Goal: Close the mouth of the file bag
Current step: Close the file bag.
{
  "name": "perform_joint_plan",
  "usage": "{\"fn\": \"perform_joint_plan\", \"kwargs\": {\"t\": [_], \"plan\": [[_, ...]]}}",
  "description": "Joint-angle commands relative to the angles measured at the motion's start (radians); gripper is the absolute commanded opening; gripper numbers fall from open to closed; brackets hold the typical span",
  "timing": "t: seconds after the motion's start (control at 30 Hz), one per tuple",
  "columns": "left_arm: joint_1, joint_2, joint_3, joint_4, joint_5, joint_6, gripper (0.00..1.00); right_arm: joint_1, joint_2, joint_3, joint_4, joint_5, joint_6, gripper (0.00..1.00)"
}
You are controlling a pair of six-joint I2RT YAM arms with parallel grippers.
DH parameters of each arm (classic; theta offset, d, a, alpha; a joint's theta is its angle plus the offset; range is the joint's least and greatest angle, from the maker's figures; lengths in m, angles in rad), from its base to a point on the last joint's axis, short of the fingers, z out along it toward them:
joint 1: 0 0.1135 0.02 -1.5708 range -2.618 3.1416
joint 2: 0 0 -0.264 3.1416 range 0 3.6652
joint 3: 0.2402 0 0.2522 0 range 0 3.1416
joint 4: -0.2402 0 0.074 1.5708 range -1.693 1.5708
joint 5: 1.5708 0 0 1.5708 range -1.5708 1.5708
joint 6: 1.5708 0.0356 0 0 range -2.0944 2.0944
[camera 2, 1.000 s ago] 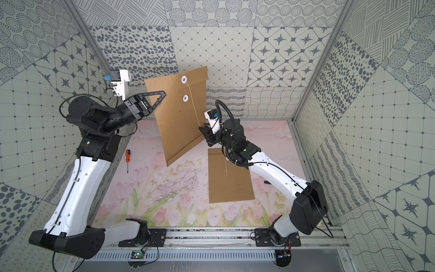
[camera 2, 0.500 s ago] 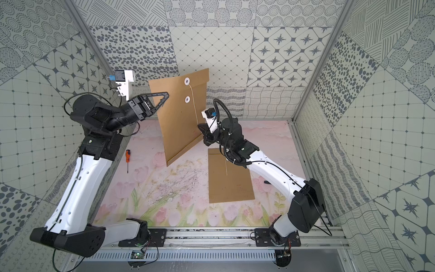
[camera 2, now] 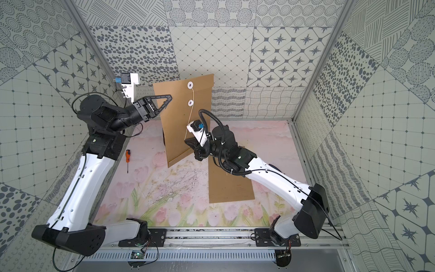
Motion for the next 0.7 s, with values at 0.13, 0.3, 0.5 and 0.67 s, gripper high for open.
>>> {"fn": "perform_joint_plan", "kwargs": {"t": [0.13, 0.3, 0.5, 0.67], "plan": [[-0.003, 0.006, -0.041, 0.127, 0.025, -0.010, 0.00, 0.070, -0.048, 0.056, -0.046, -0.049, -0.020, 0.00], [-0.002, 0.000, -0.059, 0.124, 0.029, 0.001, 0.00, 0.077, -0.057, 0.042, -0.036, -0.069, 0.006, 0.00], [-0.002, -0.002, -0.070, 0.142, 0.032, 0.000, 0.00, 0.063, -0.089, -0.004, -0.035, -0.046, 0.038, 0.00], [-0.003, -0.005, -0.062, 0.137, 0.036, 0.001, 0.00, -0.036, -0.149, -0.077, -0.069, -0.038, 0.081, 0.00]]}}
